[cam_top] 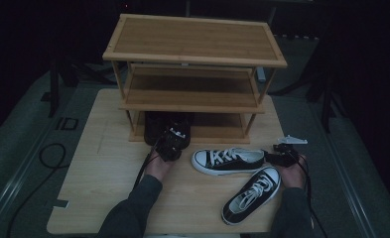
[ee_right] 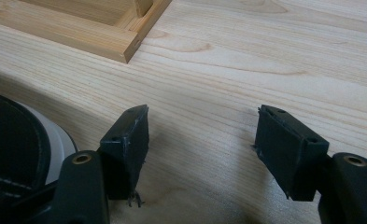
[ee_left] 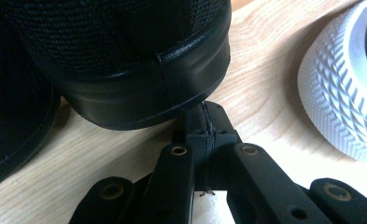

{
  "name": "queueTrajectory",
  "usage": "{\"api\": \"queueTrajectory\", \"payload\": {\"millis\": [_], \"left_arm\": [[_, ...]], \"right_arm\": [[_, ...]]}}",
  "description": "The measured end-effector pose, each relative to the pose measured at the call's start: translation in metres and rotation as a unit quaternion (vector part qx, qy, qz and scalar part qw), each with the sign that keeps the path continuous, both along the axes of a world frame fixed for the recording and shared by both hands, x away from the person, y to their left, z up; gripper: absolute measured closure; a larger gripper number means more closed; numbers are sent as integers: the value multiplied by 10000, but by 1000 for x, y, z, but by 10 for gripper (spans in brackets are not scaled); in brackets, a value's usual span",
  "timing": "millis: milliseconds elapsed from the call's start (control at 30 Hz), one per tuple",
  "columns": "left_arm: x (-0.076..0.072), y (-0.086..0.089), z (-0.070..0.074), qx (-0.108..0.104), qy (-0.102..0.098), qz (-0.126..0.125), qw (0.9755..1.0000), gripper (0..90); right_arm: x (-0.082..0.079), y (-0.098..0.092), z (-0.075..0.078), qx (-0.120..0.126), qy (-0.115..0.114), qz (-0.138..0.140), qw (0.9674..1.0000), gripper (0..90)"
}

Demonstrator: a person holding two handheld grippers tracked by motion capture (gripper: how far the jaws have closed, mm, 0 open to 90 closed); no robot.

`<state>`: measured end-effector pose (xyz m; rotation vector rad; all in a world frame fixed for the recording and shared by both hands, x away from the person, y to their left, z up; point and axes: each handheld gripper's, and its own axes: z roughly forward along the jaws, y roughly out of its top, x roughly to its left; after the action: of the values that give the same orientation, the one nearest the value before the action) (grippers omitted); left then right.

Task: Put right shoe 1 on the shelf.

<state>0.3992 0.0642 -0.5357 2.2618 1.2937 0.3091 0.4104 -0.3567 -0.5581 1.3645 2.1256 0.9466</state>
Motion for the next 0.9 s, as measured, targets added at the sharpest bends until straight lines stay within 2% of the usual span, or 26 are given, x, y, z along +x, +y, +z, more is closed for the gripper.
{"api": "queueTrajectory", "payload": {"millis": [467, 900], "left_arm": [[10, 0, -1, -80, 4, 97, 9999, 896], [-16, 15, -3, -260, -143, -306, 9991, 705]], "right_arm": [[0, 0, 0, 0, -1, 1, 10000, 349], [0, 0, 0, -1, 0, 2, 10000, 349]]}}
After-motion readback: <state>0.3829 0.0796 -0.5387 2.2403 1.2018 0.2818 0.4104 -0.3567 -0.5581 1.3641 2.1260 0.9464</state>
